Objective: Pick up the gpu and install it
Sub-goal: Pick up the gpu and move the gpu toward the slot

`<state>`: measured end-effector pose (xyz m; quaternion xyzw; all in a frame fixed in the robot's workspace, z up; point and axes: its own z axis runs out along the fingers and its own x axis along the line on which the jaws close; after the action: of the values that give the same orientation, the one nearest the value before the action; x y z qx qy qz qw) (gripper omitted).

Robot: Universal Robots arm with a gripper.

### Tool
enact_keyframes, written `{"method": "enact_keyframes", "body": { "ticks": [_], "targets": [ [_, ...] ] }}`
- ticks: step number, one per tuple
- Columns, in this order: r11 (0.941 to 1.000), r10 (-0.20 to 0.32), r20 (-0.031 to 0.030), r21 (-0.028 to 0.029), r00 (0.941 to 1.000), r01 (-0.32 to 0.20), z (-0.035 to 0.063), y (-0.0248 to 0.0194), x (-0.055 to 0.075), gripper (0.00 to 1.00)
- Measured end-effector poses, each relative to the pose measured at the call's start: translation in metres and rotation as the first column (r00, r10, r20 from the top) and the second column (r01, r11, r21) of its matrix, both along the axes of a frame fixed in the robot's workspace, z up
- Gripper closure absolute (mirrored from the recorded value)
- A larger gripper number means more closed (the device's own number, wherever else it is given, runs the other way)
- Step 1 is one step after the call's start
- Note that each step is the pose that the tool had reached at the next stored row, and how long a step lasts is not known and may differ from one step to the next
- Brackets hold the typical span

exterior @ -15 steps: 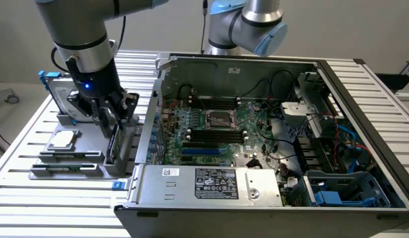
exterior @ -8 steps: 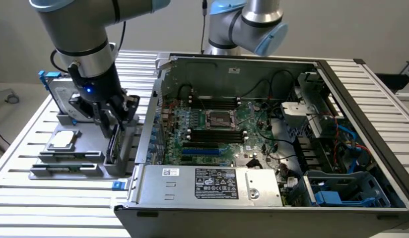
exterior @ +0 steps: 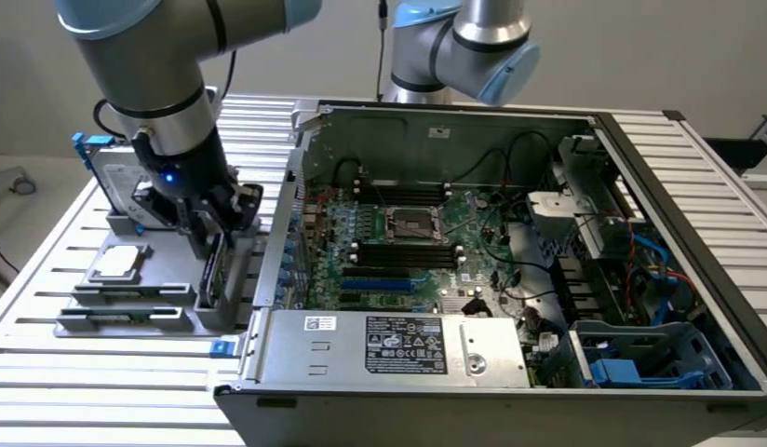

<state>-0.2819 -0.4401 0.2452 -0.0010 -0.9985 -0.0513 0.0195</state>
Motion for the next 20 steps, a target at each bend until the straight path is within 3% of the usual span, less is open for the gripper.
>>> {"method": "enact_keyframes", "body": {
  "ticks": [6, 20],
  "targets": [
    [1.0000, 0.009, -0.0075, -0.0001, 0.9999, -0.009, -0.0028, -0.0001, 0.0011, 0.56],
    [0.9999, 0.016, -0.0107, -0.0052, 0.9998, -0.016, -0.0060, -0.0001, 0.0022, 0.56]
  ]
}}
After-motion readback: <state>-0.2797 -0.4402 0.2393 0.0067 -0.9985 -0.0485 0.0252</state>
